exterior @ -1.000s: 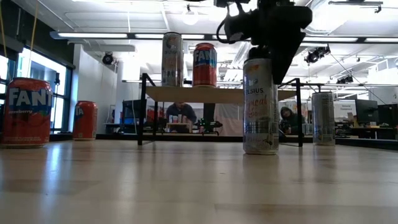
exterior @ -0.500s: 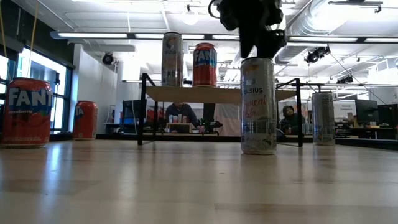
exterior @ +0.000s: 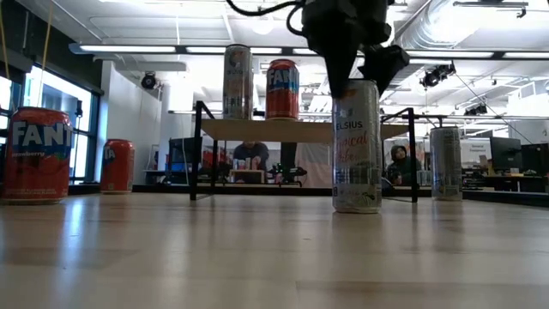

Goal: Place canned beverage on shelf
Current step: Put the white yellow soda can on the shelf

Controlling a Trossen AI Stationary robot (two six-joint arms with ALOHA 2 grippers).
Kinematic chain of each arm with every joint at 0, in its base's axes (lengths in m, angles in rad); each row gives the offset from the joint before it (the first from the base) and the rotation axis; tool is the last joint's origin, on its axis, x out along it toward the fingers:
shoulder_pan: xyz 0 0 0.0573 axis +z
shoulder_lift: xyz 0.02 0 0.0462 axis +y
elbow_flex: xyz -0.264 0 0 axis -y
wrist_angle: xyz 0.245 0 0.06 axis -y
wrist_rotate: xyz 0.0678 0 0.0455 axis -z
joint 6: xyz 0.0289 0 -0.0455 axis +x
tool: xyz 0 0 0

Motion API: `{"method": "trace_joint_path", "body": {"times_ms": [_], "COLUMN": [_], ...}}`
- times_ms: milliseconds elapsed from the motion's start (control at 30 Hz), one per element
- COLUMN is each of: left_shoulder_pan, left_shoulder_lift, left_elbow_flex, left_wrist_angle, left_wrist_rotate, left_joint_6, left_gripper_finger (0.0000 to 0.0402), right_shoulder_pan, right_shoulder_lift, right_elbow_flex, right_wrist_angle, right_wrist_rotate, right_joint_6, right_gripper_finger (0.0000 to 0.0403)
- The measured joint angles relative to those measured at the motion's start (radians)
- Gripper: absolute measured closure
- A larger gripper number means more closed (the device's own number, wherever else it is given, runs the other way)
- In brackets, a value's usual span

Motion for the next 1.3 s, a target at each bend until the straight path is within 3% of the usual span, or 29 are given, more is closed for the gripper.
{"method": "trace_joint_path", "body": {"times_ms": [1133,1300], "left_shoulder_pan": [0.000,0.000], "left_shoulder_lift": [0.000,0.000], "left_elbow_flex": [0.000,0.000], "left_wrist_angle": [0.000,0.000], "left_wrist_rotate": [0.000,0.000], "left_joint_6": [0.000,0.000], "left_gripper_finger": [0.0073,0.0073], "right_shoulder_pan": [-0.001,-0.001], "right_shoulder_lift": [0.052,0.052], "right_elbow_flex": [-0.001,-0.001], "right_wrist_angle": [0.007,0.004], "right_wrist_rotate": [0.003,0.001], "right_joint_6": [0.053,0.053], "right_gripper_finger": [0.0058,0.0078]}}
